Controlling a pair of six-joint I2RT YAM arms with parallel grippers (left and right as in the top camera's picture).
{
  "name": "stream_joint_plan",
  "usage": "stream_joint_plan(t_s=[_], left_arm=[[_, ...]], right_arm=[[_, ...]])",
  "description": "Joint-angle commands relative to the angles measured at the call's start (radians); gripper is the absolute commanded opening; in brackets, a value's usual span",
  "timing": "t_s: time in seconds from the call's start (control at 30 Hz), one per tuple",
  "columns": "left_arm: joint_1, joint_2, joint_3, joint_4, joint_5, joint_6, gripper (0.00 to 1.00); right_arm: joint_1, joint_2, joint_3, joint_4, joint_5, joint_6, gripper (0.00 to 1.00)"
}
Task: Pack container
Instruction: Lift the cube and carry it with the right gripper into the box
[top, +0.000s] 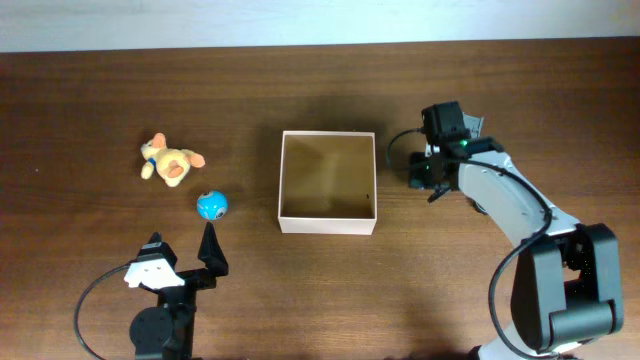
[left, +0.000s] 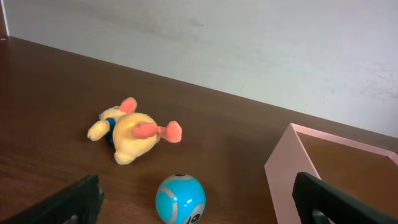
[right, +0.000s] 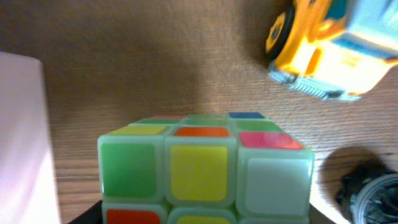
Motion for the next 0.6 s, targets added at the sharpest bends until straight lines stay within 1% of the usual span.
stream_joint_plan(t_s=[0.0, 0.2, 0.33, 0.47, 0.57], left_arm=[[0.005, -0.008, -0.006, 0.003, 0.014, 0.016, 0.99], [0.005, -0.008, -0.006, 0.003, 0.014, 0.016, 0.99], [0.005, -0.008, -0.006, 0.003, 0.014, 0.016, 0.99], [0.005, -0.008, -0.006, 0.003, 0.014, 0.016, 0.99], [0.005, -0.008, -0.006, 0.003, 0.014, 0.016, 0.99]], right_arm=[[0.023, -0.045, 0.085, -0.038, -0.008, -0.033, 0.54], [0.095, -0.055, 0.215, -0.143, -0.006, -0.056, 0.54], [0.171, -0.055, 0.309, -0.208, -0.001, -0.059, 0.54], [0.238, -0.055, 0.356, -0.224, -0.002, -0.057, 0.54], [0.281, -0.055, 0.356, -0.215, 0.002, -0.023, 0.54]])
